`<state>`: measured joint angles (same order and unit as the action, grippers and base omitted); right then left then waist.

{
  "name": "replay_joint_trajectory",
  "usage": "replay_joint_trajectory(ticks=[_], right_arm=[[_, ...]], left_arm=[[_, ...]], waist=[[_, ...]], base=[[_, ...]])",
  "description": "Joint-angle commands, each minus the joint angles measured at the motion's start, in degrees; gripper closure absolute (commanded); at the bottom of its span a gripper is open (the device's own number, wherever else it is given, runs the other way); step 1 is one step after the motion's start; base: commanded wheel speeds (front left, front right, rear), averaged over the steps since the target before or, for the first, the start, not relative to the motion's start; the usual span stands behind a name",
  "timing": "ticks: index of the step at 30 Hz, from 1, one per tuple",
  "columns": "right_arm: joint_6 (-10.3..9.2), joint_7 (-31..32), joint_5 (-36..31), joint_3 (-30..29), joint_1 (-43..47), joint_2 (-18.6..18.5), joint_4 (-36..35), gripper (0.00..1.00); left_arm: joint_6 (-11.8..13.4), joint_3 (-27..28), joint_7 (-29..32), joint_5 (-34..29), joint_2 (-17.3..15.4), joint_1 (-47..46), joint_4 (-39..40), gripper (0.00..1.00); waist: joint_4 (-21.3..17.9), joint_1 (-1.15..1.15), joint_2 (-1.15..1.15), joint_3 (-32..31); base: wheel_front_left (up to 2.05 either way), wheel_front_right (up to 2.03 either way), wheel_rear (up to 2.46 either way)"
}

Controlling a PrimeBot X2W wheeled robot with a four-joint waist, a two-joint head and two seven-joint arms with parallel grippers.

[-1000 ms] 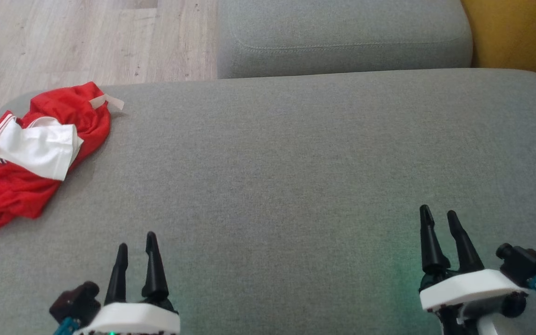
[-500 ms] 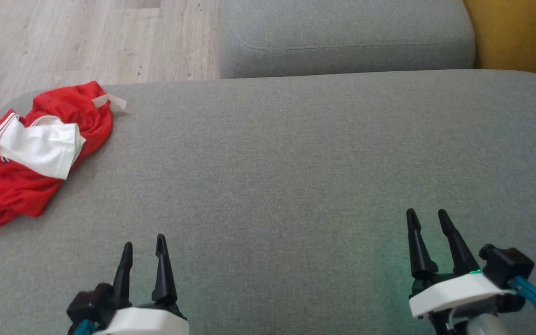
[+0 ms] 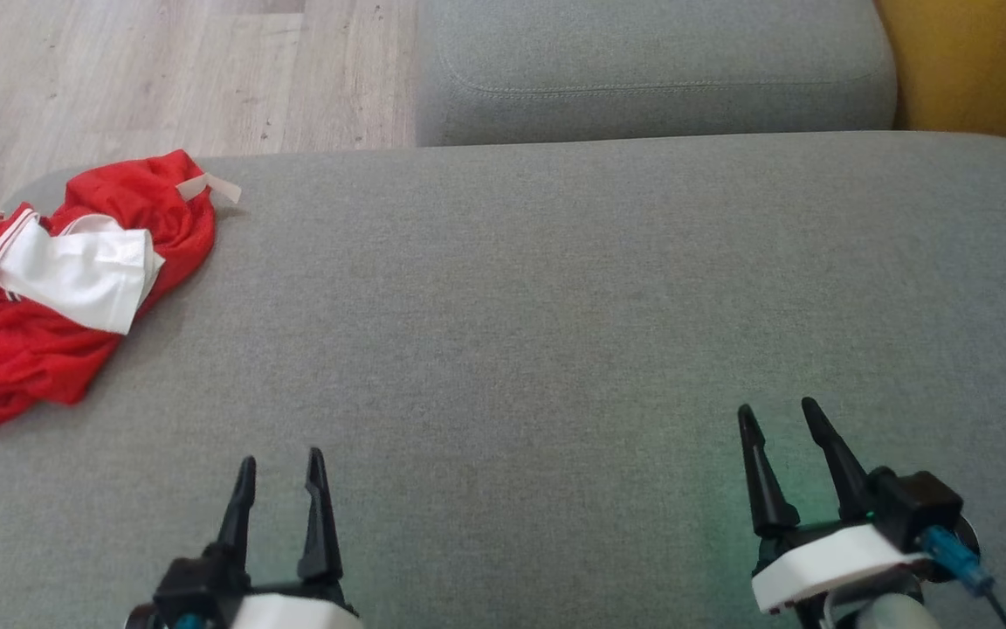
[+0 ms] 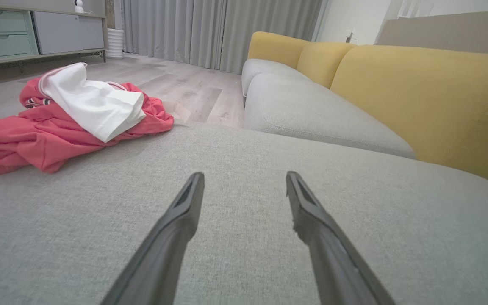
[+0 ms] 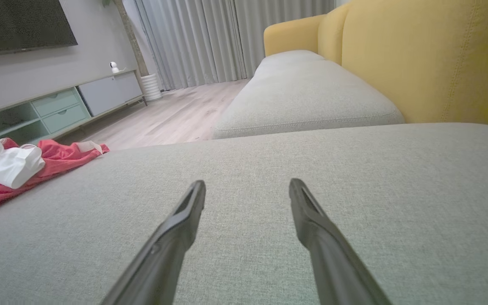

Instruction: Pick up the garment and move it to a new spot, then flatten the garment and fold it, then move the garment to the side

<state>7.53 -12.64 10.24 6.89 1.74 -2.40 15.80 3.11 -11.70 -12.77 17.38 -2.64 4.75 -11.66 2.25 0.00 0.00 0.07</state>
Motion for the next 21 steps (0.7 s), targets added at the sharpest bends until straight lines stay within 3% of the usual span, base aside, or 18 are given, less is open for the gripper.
replay_joint_trajectory(ticks=[1,9,21], right_arm=[[-0.04,-1.1,-1.7,1.6,-1.8,-0.5,-1.6,0.00],[-0.04,-2.4,-6.4,2.2,-1.8,-0.5,-1.8,0.00],[-0.04,-2.4,-6.1,2.0,-1.6,-0.5,-2.0,0.00]], left_arm=[[0.6,0.9,-1.0,-1.5,-0.2,-0.8,1.5,0.00],[1.4,0.4,-2.2,-5.3,-0.2,-0.6,0.8,0.00],[1.6,0.8,-2.2,-4.5,-0.2,-0.7,0.0,0.00]], waist=[[0.0,0.00,0.00,0.0],[0.2,0.00,0.00,0.1],[0.3,0.00,0.00,0.0]], base=[[0.00,0.00,0.00],[0.00,0.00,0.00],[0.00,0.00,0.00]])
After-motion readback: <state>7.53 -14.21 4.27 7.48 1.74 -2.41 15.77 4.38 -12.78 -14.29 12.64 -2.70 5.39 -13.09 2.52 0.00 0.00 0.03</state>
